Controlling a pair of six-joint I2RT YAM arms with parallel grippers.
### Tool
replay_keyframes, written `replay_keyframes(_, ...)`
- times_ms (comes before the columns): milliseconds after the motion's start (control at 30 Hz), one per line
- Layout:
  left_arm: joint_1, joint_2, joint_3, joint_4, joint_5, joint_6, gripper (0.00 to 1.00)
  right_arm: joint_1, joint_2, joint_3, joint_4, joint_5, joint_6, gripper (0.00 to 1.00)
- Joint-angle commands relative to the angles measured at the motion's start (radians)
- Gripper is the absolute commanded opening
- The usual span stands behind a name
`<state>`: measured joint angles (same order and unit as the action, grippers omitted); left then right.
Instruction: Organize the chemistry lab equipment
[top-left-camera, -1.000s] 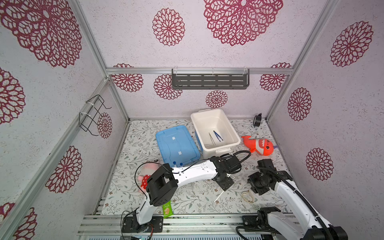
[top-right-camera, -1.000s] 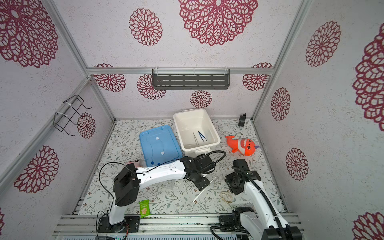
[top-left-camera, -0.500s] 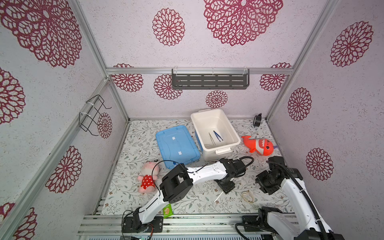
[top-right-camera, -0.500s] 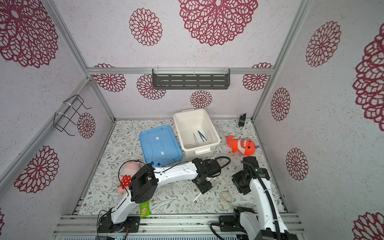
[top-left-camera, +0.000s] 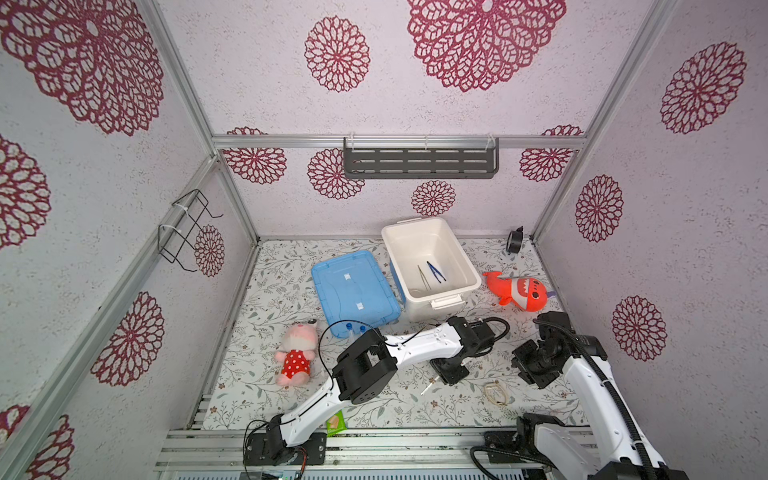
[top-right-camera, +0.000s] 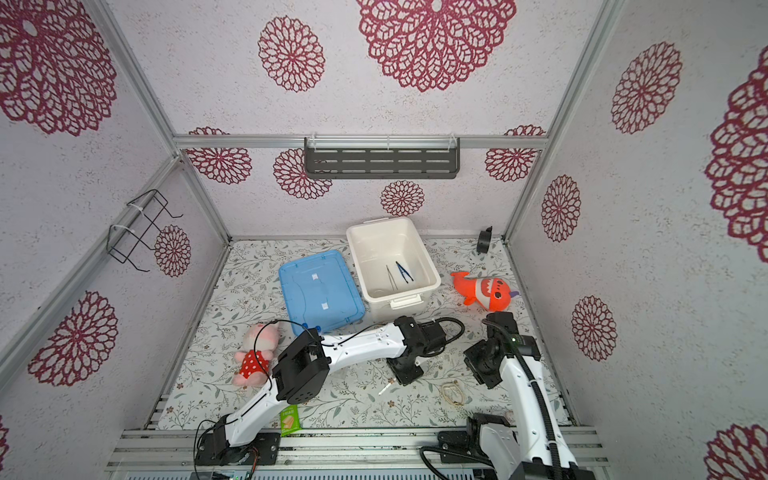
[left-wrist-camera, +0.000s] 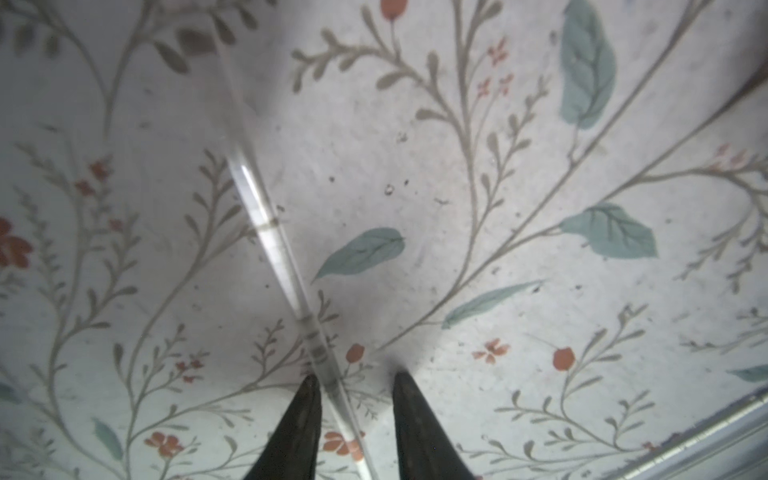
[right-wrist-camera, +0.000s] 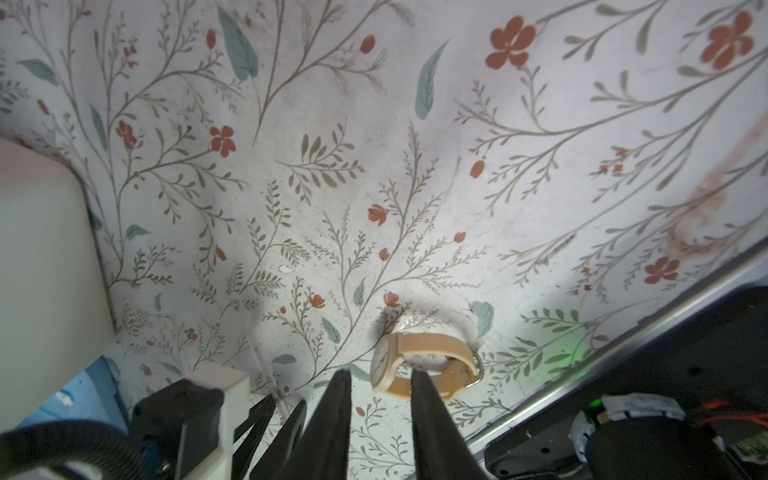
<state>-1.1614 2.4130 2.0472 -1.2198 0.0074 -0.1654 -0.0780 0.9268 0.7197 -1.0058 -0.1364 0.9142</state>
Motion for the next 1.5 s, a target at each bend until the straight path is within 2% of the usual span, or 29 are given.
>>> replay_keyframes(0,0.021,0.038,-0.011,-0.044,0.026,0.055,0.24,-0.005,-0.017,0.01,0.013,-0.067,-0.042,0.29)
replay_keyframes(167,0.049,0.033,-0.047,-0.04,-0.005,0.065,0.18,-0.005,-0.026,0.025,-0.002,-0.071,-0.048,0.31)
replay_keyframes(333,0.065,-0.012,-0.094,-0.009,0.004,0.069,0.16,0.0,-0.028,-0.016,0.05,-0.247,-0.087,0.43)
replay_keyframes(467,0.085,-0.097,-0.162,0.075,0.063,0.066,0.14,0.008,-0.019,-0.046,0.022,-0.279,-0.076,0.46)
replay_keyframes(567,0.1,-0.151,-0.191,0.126,0.102,0.063,0.13,0.011,-0.029,-0.068,0.03,-0.285,-0.035,0.48)
replay_keyframes(667,0.116,-0.185,-0.198,0.148,0.136,0.062,0.13,0.013,-0.033,-0.105,0.096,-0.347,0.017,0.48)
replay_keyframes(767,0.13,-0.199,-0.202,0.157,0.153,0.058,0.13,0.094,0.0,-0.12,0.229,-0.415,0.102,0.49)
replay_keyframes(833,0.136,-0.206,-0.214,0.168,0.159,0.056,0.12,0.176,0.044,-0.1,0.291,-0.395,0.173,0.51)
replay_keyframes(900,0.142,-0.213,-0.226,0.183,0.18,0.051,0.12,0.231,0.091,-0.072,0.307,-0.321,0.233,0.51)
replay_keyframes(1000,0.146,-0.219,-0.233,0.19,0.193,0.045,0.12,0.25,0.129,-0.055,0.31,-0.255,0.277,0.52)
replay_keyframes(1200,0.15,-0.235,-0.266,0.225,0.205,0.027,0.12,0.274,0.149,-0.111,0.42,-0.288,0.358,0.54)
replay_keyframes(1467,0.164,-0.228,-0.273,0.247,0.241,0.008,0.1,0.373,0.194,-0.176,0.563,-0.263,0.496,0.55)
